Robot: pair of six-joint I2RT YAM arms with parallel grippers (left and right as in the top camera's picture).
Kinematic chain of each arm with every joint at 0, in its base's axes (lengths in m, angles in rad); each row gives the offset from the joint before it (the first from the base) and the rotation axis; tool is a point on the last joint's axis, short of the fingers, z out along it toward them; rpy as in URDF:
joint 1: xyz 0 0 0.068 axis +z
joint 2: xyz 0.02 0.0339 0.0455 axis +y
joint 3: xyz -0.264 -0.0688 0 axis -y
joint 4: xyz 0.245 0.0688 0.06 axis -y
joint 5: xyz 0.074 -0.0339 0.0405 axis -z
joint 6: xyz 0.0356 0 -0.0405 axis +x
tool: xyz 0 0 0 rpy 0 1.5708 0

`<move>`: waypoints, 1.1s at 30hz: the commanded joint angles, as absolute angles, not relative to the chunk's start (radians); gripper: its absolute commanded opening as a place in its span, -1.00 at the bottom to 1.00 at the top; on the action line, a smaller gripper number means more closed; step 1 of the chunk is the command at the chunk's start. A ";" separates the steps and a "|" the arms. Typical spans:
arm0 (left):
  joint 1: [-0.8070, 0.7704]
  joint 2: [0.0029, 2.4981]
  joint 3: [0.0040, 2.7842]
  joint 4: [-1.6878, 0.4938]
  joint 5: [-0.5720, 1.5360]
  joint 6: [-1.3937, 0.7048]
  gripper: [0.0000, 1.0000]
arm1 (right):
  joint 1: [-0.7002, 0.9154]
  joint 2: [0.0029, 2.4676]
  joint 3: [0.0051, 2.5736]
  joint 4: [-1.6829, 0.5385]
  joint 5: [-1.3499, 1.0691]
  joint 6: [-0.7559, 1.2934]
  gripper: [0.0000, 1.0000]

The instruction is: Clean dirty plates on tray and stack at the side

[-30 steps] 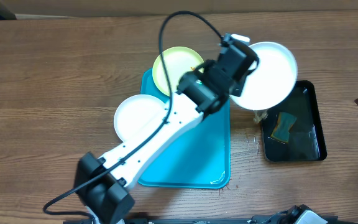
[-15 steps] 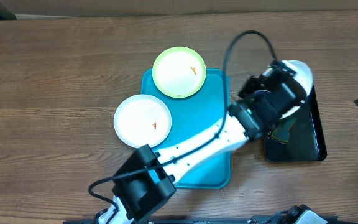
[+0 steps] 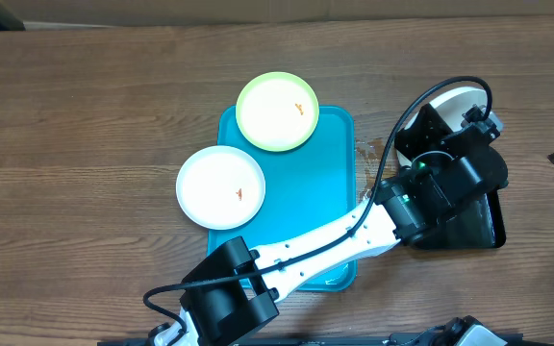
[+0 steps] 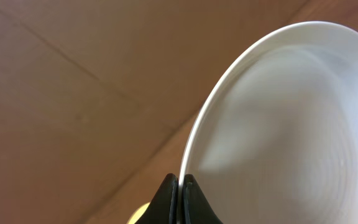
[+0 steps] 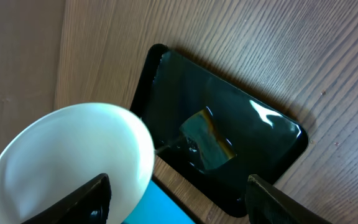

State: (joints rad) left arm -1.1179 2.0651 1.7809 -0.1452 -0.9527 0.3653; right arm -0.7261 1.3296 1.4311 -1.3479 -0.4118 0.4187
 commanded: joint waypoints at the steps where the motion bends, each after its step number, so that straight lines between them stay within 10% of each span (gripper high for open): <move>1: -1.123 2.054 1.802 -0.126 -1.029 0.449 -0.92 | -0.728 1.319 1.445 -1.345 -0.413 0.418 0.41; 33: -1.134 2.054 1.802 -0.107 -1.031 0.430 -0.92 | -0.728 1.319 1.445 -1.345 -0.413 0.414 0.42</move>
